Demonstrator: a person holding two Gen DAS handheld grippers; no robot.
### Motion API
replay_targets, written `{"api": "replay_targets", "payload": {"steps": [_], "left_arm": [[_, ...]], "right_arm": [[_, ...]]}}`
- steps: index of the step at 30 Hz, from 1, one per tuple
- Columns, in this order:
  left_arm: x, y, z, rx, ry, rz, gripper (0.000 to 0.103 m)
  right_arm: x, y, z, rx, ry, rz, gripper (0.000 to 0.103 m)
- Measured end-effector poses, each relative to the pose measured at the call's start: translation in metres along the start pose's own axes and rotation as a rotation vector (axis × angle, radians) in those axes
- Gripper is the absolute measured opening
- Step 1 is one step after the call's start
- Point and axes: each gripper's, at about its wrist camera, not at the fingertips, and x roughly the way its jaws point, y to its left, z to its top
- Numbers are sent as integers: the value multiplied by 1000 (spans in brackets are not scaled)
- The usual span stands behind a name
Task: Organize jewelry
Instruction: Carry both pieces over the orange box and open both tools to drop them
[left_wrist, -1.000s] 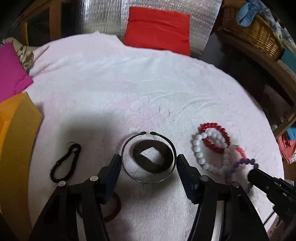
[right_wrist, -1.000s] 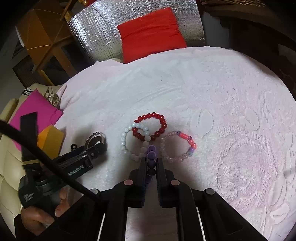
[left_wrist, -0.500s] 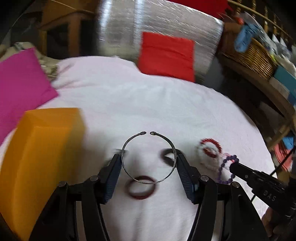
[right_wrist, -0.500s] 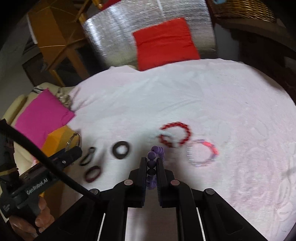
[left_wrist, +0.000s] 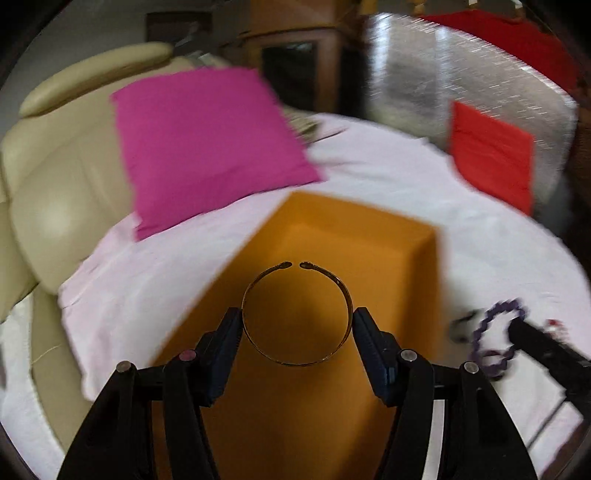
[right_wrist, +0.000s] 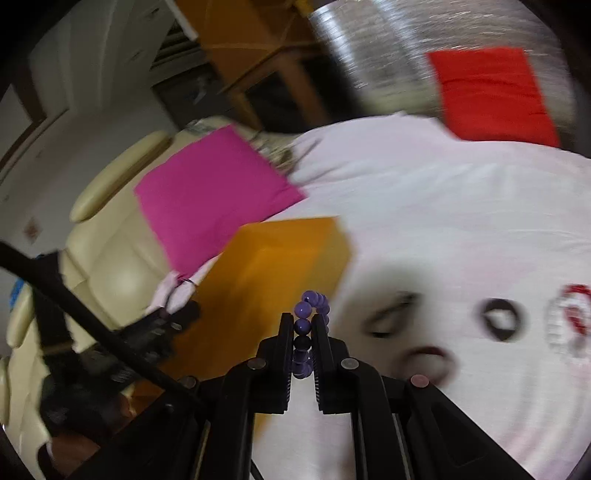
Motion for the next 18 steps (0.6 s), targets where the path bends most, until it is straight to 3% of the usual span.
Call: {"api": "replay_targets", "payload": {"steps": [5,10,14,18], "left_arm": [[21,32,-3,-51,85,30,63],[20,41,0,-61,66,66,68],[18,33,6,-49,34,74,68],[7,6,11,6,-11,41,68]], "right_arm": [[52,42,0,-26,70,72,11],[82,52,0,32,118,87,13],[61,39,5,66,68,81,29],[20,18,10,70,-3,17,29]]}}
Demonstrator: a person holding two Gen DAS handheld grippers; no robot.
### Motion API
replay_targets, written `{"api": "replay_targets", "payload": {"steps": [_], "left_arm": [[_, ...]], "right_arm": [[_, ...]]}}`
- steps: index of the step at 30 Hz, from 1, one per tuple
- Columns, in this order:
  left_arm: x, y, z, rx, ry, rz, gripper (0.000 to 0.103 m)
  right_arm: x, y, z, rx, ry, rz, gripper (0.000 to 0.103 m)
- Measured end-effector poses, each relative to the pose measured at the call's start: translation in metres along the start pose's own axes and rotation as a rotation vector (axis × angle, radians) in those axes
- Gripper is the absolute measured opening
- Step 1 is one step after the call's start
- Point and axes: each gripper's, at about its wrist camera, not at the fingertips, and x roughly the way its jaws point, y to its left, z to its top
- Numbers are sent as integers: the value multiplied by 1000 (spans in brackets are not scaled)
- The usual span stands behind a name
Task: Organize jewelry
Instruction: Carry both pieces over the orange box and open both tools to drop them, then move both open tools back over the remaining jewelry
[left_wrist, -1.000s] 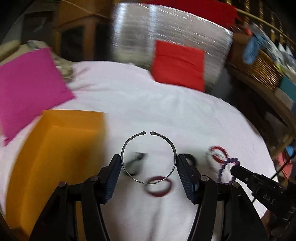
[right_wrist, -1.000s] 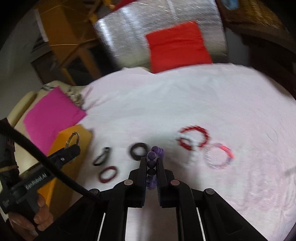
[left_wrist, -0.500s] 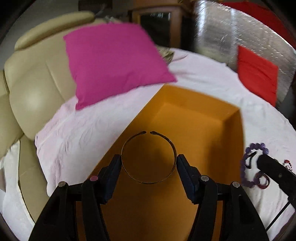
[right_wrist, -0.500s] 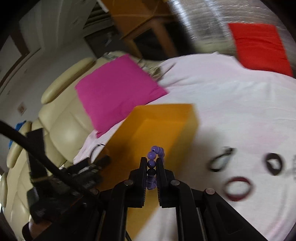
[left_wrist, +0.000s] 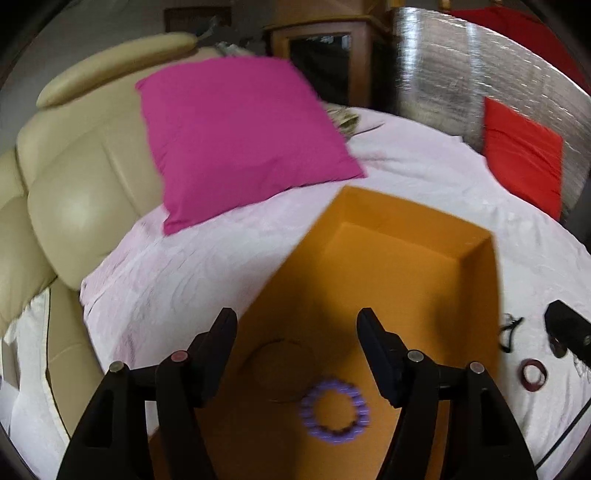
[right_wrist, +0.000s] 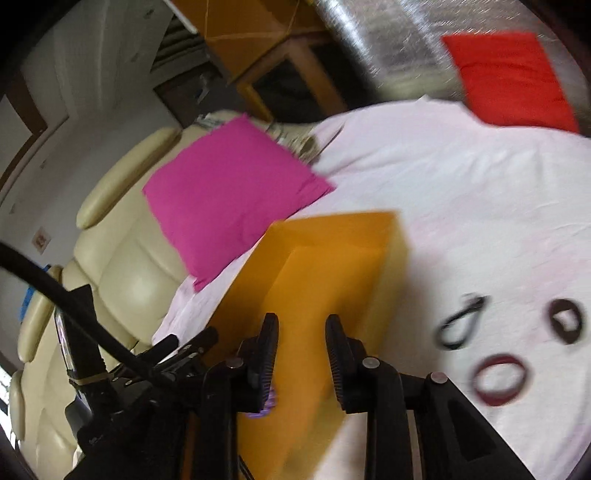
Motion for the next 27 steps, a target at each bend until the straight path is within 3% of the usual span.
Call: {"api": "replay_targets", "payload": {"steps": [9,15,17,27], "left_arm": [[-32,-82,-2,144,-61,-135,70],[-38,-132,-18,244,-52,-158,72],[-39,-148,-27,289,-38,-167,73],[-36,-193,-51,417,18,-197,74]], "right_arm": [[-120,-97,-7,107,-132,-224,29],[-190,-168,-28,281,-243,-311,33],[-202,-188,-36,337,-266,-332,41],[-210,-240,-46,510,-175,-392,41]]}}
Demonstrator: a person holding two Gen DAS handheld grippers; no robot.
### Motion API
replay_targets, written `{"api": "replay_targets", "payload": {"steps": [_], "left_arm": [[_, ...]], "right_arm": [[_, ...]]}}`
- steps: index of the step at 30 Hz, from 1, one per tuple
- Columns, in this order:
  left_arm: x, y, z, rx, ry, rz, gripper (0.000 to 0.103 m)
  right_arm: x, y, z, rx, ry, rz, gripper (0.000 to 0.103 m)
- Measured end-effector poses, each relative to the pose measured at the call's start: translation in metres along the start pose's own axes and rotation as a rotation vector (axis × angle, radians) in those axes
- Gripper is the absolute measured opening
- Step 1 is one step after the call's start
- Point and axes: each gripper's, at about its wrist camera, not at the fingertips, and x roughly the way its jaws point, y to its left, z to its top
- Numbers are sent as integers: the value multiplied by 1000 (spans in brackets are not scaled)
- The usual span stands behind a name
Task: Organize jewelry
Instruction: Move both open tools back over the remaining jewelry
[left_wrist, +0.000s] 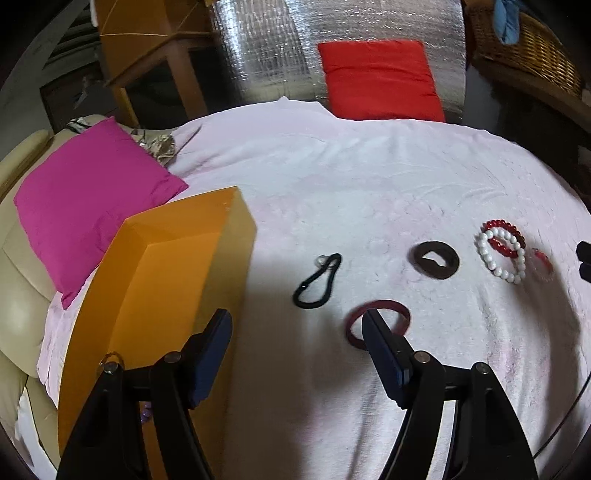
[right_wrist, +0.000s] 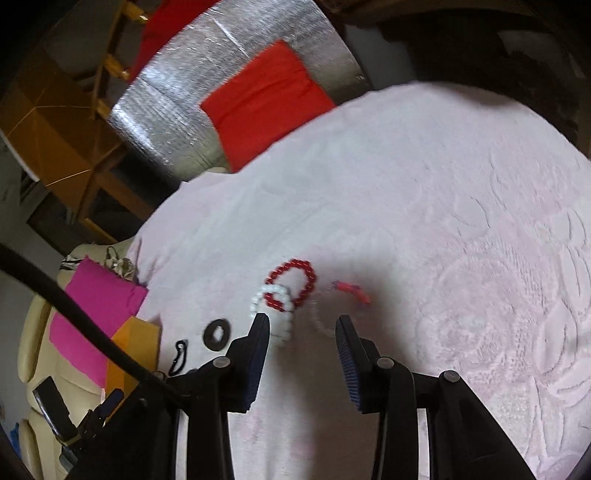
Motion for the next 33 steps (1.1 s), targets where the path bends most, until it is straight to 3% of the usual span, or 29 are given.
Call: {"api": "replay_targets", "payload": {"steps": [26,33], "left_arm": [[-9,-28,7,62,-29,-67,74],[11,-24,4,37,55,-124,74]], "right_arm": [[17,-13,9,17,33,-23,41],[24,-23,16,13,50,-56,41]]}}
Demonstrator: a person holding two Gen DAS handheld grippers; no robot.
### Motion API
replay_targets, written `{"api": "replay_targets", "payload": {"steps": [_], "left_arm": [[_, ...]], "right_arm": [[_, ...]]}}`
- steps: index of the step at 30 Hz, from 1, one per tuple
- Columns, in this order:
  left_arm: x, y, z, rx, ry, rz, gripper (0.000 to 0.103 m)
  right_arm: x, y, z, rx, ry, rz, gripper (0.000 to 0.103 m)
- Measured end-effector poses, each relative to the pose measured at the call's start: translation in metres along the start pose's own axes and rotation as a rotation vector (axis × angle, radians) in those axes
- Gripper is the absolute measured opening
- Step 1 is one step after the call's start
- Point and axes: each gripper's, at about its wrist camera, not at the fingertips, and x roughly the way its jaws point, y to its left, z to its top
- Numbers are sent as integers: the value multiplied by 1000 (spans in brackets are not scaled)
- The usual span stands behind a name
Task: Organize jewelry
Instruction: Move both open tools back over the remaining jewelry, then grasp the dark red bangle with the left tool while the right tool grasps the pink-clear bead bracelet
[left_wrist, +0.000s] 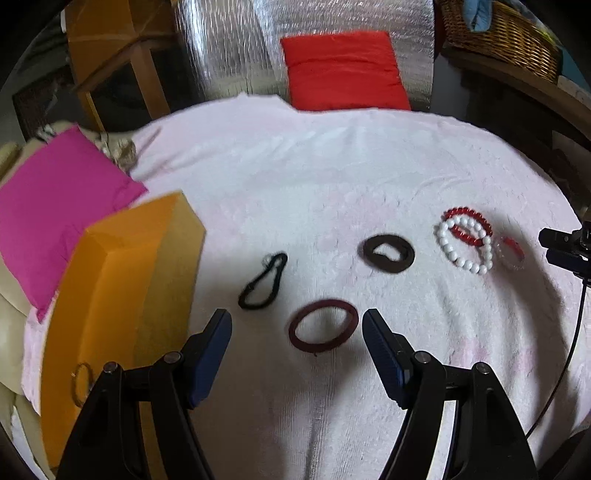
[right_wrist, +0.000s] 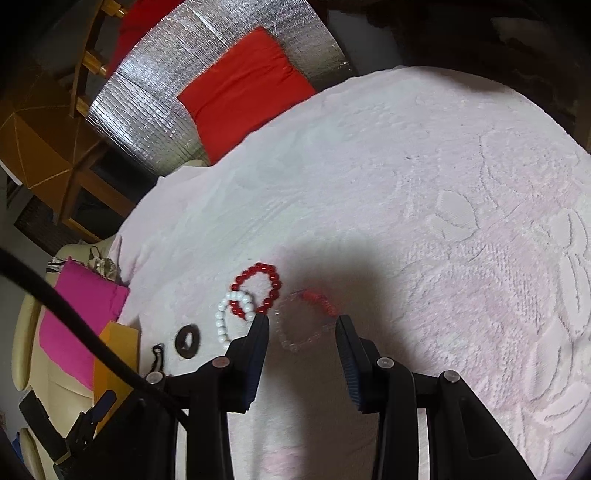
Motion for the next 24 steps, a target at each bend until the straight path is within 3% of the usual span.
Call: {"api": "replay_targets", "payload": {"steps": [5,12,15,19,22,24], "left_arm": [[16,15,-3,-58,70,-27,74],[29,17,-4,-63,111,-53,74],[33,16,-4,-53,125,-73,74],[33,15,-5,-40,119,-63,74],[35,12,-5,-30,121,-65,74],[35,10,-5,-20,114,-58,74]], "right_arm": [[13,-11,8,-7,25,-47,41],[37,-1,13,-85,58,-100,40],[48,8,11,-146,50,-173,38],[60,22,7,-254,7,-273,28],[62,37,-1,-354,-23,-343,9],[60,44,-6,-391,-29,-371,8]]}}
